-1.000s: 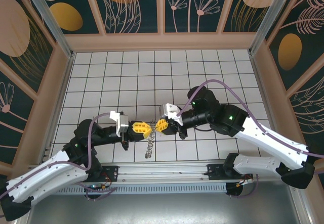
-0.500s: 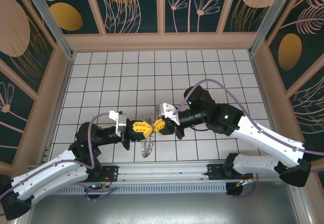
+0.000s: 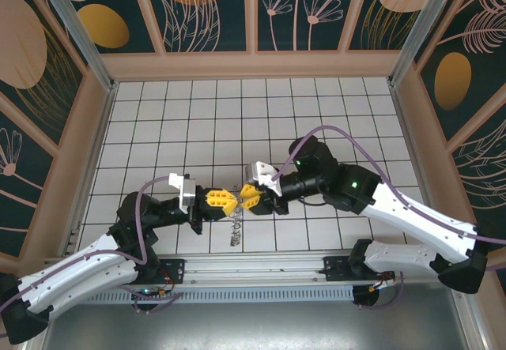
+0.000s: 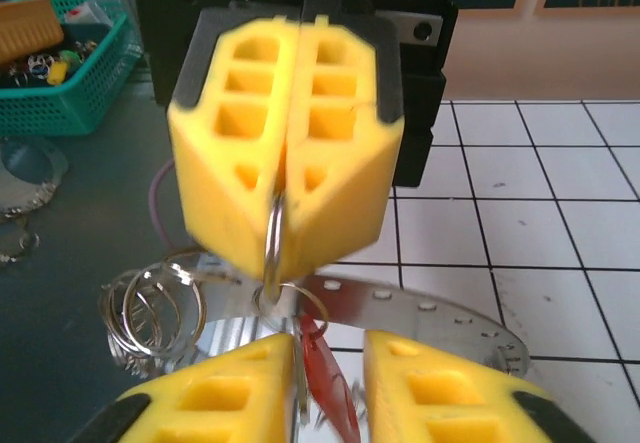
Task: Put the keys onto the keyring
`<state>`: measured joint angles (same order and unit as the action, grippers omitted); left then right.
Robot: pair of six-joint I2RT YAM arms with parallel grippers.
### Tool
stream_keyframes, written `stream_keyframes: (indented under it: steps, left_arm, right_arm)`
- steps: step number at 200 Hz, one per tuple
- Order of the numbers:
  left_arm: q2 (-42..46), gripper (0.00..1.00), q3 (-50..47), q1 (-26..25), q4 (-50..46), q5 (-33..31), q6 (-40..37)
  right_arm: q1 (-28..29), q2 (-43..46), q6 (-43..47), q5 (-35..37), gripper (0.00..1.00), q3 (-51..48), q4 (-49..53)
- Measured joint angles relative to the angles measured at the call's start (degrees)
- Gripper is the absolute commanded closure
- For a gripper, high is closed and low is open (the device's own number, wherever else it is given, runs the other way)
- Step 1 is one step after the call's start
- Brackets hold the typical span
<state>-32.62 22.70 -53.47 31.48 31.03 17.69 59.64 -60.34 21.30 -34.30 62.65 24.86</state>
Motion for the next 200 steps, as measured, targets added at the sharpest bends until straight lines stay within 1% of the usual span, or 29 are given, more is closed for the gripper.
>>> stream_keyframes:
  steps: [52,88,124,164,172,189,200]
  left_arm:
    - [0.0,1.0,0.6,0.0,-0.2,0.0,0.0]
    - [-0.4,1.0,0.7,0.0,-0.3,0.0,0.0]
    - [-0.8,1.0,0.8,0.0,-0.5,0.0,0.0]
    - [-1.5,1.0,1.1,0.0,-0.6,0.0,0.0]
    - [-1.5,1.0,1.1,0.0,-0.7,0.0,0.0]
    - [-1.8,1.0,1.2,0.0,-0.7,-0.2,0.0]
    - [-1.8,1.0,1.3,0.1,-0.7,-0.2,0.0]
  right_arm:
    - [0.0,4.0,-0.7,1.7,0.72,-1.8,-1.8]
    - [0.0,4.4,-0.7,1.4,0.72,-2.2,-4.4]
    - [0.0,3.9,-0.7,0.2,0.75,-2.6,-6.9]
    - [0.0,2.7,-0.9,-0.7,0.82,-2.8,-8.4]
    - [0.0,2.7,-0.9,-1.0,0.86,-2.8,-8.4]
    - [0.0,2.7,-1.2,-1.7,1.0,-2.8,-8.4]
    - [0.0,2.7,-1.0,-1.8,1.0,-2.8,-8.5]
